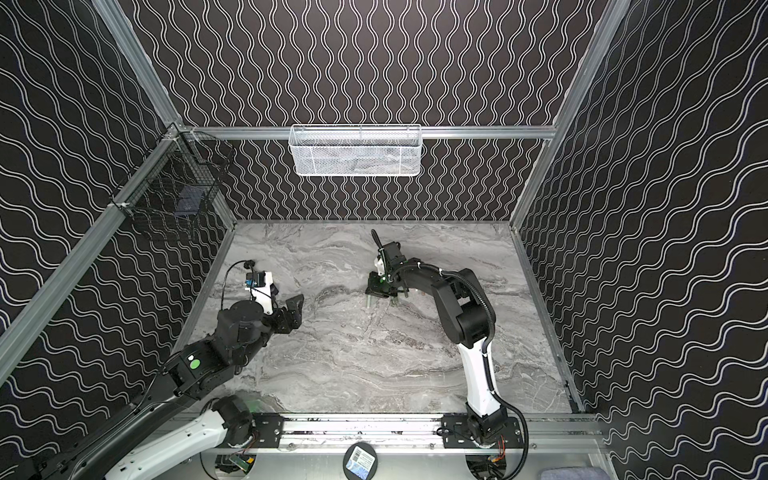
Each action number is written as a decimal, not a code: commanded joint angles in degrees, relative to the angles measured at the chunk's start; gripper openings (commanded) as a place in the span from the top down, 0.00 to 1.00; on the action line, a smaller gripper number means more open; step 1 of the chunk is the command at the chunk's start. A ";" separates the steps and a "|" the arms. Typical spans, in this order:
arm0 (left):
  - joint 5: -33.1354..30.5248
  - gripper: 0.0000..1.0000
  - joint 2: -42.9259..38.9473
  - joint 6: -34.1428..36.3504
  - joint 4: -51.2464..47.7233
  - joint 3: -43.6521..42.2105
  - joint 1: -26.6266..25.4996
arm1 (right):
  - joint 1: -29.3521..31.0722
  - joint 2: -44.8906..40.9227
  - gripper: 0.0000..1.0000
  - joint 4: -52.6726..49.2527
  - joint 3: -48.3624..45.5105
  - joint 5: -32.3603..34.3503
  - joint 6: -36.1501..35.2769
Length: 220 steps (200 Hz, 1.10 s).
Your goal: Insert the pens into the pen caps
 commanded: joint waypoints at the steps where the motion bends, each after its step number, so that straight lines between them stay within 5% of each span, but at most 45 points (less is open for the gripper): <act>1: -0.52 0.18 0.52 0.89 1.31 1.00 0.03 | -0.10 -0.71 0.77 -0.95 -1.08 3.29 2.14; 68: 0.17 0.17 0.48 1.48 -0.60 3.19 0.00 | -0.10 -9.81 0.70 -1.64 -0.61 -0.95 1.42; 79: 0.76 0.02 0.12 3.06 -0.08 3.33 0.02 | -0.08 -13.50 0.68 -2.20 -0.89 -1.41 0.62; 93: 1.70 0.01 -0.28 6.40 1.14 3.51 0.03 | -0.10 -20.19 0.64 -1.30 -3.03 -2.29 -0.79; 113: -2.07 0.01 -0.09 7.30 1.24 3.55 -0.01 | -0.10 -31.16 0.50 3.12 -9.13 -2.58 -3.32; 130: -3.38 0.01 -0.04 9.06 4.97 1.18 -0.14 | -0.04 -41.17 0.13 7.88 -15.24 -1.99 -5.08; 136: -3.85 0.01 -0.19 9.71 6.99 0.11 -0.06 | -0.10 -44.40 0.01 8.91 -17.10 -0.82 -5.78; 149: -5.53 0.01 -0.53 14.11 14.94 -4.25 0.09 | 0.34 -50.44 0.00 9.54 -20.16 4.22 -7.07; 164: -4.86 0.01 0.09 28.75 32.06 -12.19 0.16 | 0.33 -55.26 0.00 13.51 -25.51 11.67 -7.16; 179: -10.90 0.01 2.97 33.88 48.86 -20.38 1.49 | 0.15 -57.33 0.00 16.59 -32.02 20.41 -9.96; 195: -5.49 0.01 6.81 37.03 62.89 -26.46 8.17 | -1.14 -58.87 0.00 18.14 -35.31 29.13 -10.11; 220: 0.95 0.01 12.49 34.47 65.68 -28.18 20.97 | -6.72 -62.55 0.00 30.32 -45.00 26.93 -17.01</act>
